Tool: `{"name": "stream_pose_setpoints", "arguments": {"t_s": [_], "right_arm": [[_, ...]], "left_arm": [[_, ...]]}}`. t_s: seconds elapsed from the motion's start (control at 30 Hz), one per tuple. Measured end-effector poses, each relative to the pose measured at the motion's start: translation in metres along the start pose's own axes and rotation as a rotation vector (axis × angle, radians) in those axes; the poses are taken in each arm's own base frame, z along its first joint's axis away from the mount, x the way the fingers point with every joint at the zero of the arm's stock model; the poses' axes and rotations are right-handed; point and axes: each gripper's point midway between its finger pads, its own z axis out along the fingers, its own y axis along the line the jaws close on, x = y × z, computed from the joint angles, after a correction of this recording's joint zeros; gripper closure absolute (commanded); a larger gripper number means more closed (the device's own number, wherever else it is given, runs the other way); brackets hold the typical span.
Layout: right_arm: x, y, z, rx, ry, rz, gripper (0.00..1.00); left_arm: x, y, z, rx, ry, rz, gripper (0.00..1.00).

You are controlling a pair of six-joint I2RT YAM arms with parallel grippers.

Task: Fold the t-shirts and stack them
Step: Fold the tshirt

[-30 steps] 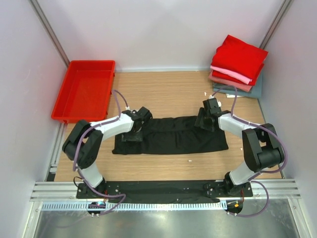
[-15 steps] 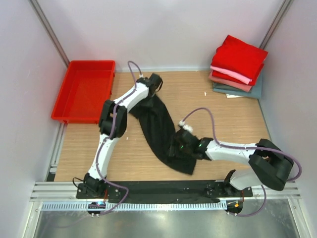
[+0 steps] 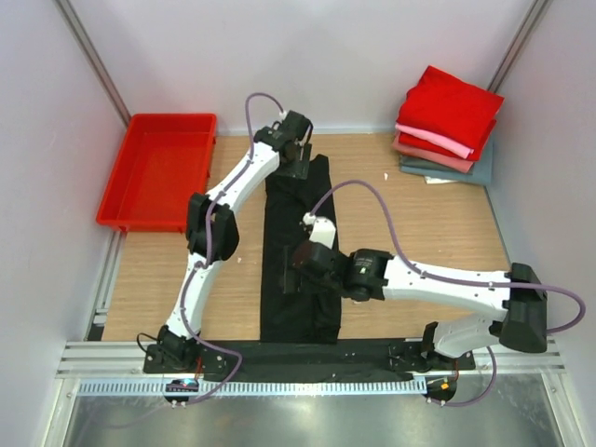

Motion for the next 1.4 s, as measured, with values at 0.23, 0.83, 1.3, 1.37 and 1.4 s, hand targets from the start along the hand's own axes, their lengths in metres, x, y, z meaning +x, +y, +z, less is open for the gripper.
{"name": "stream_pose_setpoints", "arguments": {"t_s": [0.23, 0.83, 1.3, 1.37, 1.4], "right_arm": [[-0.102, -0.054, -0.012, 0.096, -0.205, 0.085, 0.2], [-0.125, -0.153, 0.103, 0.272, -0.021, 0.1, 0.42], [-0.213, -0.144, 0.245, 0.221, -0.028, 0.037, 0.55], [-0.228, -0.137, 0.251, 0.21, -0.054, 0.029, 0.55], [-0.237, -0.135, 0.256, 0.21, -0.071, 0.024, 0.55]], "left_arm": [[-0.062, 0.024, -0.13, 0.024, -0.229, -0.069, 0.2], [0.17, 0.14, -0.207, -0.176, -0.046, -0.032, 0.24], [0.163, 0.156, -0.199, -0.28, -0.134, -0.074, 0.27], [0.162, 0.157, -0.199, -0.284, -0.139, -0.076, 0.27], [0.162, 0.157, -0.199, -0.286, -0.14, -0.077, 0.27]]}}
